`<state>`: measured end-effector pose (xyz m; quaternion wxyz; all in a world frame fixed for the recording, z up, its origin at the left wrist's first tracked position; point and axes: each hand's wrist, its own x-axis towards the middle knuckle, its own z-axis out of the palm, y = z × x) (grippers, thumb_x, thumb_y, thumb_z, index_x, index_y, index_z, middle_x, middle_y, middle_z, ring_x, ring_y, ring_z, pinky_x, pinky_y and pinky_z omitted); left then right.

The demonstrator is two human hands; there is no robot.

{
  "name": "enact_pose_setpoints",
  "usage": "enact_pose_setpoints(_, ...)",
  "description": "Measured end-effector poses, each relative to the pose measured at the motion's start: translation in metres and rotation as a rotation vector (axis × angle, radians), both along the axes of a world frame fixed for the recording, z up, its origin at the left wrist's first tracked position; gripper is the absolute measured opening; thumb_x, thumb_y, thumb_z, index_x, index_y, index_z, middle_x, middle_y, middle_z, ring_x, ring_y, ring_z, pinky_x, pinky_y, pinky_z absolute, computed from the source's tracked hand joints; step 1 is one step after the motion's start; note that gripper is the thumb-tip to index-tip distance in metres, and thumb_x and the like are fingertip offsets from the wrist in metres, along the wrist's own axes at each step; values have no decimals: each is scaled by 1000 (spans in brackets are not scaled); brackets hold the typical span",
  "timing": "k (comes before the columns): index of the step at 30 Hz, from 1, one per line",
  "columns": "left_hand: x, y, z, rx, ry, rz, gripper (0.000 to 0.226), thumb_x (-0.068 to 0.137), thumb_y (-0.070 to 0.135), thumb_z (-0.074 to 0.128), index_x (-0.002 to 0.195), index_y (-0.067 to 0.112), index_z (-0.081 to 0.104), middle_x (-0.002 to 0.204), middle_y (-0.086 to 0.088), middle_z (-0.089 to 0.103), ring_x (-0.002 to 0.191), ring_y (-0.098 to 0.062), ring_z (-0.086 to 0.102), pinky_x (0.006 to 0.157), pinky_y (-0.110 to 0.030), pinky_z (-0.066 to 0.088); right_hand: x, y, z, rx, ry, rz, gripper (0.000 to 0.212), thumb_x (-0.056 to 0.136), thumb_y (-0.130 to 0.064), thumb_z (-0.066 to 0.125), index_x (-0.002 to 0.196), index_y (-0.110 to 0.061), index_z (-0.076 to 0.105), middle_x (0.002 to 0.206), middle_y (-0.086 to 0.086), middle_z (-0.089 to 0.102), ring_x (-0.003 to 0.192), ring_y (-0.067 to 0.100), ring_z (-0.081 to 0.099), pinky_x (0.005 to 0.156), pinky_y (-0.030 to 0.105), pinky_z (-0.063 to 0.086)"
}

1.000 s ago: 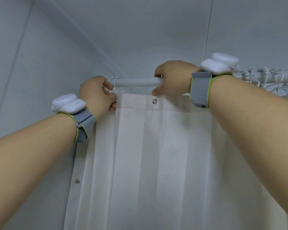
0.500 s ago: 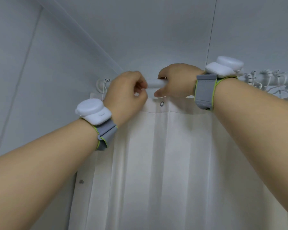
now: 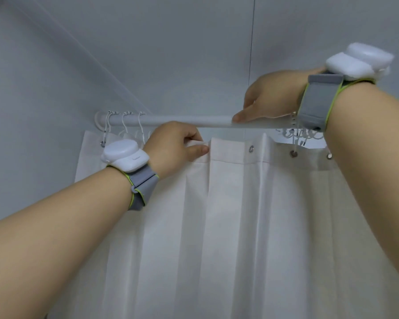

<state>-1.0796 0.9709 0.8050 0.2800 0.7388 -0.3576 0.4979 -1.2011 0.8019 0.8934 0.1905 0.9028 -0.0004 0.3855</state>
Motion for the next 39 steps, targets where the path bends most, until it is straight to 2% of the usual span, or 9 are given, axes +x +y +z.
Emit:
enact_pose_setpoints(6,-4,-23,0,48,-24,-79,11,81,29,71,75,21,66,63,12,59,61,-7,51,66,-30,44,-11,-29,1,148,46,100,51,82,-64,52,94,-19,70,89,6,68,73,22,59,68,29,43)
enact_pose_setpoints(12,-3,-24,0,78,-45,-37,13,84,30,68,82,18,69,76,3,66,75,-16,57,68,-30,41,-27,-43,8,188,215,25,40,75,-54,67,103,-26,67,95,-3,68,89,22,65,82,35,52)
enact_pose_setpoints(14,-3,-23,0,76,-36,-31,13,84,30,67,82,18,69,77,2,66,75,-16,57,68,-30,41,-25,-46,7,177,278,-26,37,75,-47,71,102,-22,65,84,-2,64,69,17,61,59,27,49)
enact_pose_setpoints(16,-2,-22,0,63,-22,-52,13,84,30,68,82,17,70,78,1,68,75,-18,59,69,-31,44,-20,-50,5,165,252,-24,33,75,-47,72,96,-23,65,75,-4,61,59,13,53,49,22,39)
enact_pose_setpoints(24,-7,-26,0,47,-21,-63,12,84,31,68,80,20,68,74,5,65,73,-14,57,67,-28,43,-12,-51,9,154,139,72,28,79,-52,67,82,-24,73,71,3,71,62,22,63,69,32,52)
enact_pose_setpoints(27,-8,-25,0,56,-24,-55,13,83,33,69,75,24,63,67,10,59,65,-9,52,62,-28,39,-11,-35,7,42,106,0,35,87,-54,56,82,-22,72,70,-3,68,58,13,56,61,26,44)
enact_pose_setpoints(32,-8,-16,2,42,-7,-35,18,82,33,70,73,19,64,63,10,59,58,-2,47,57,-26,35,5,-6,3,-79,84,-18,39,90,-51,52,83,-20,74,87,-3,69,83,19,61,75,30,42)
enact_pose_setpoints(37,-14,-7,2,58,15,-35,17,83,31,70,74,18,64,63,10,57,57,-4,47,57,-25,35,21,20,4,-117,133,75,36,89,-52,54,74,-21,66,75,-9,64,66,7,54,56,22,32)
enact_pose_setpoints(39,-19,-2,2,111,42,-33,15,83,29,71,81,15,67,70,6,61,65,-11,53,62,-27,39,27,30,3,-108,120,140,36,90,-50,53,82,-18,69,82,-8,67,71,10,56,57,21,34)
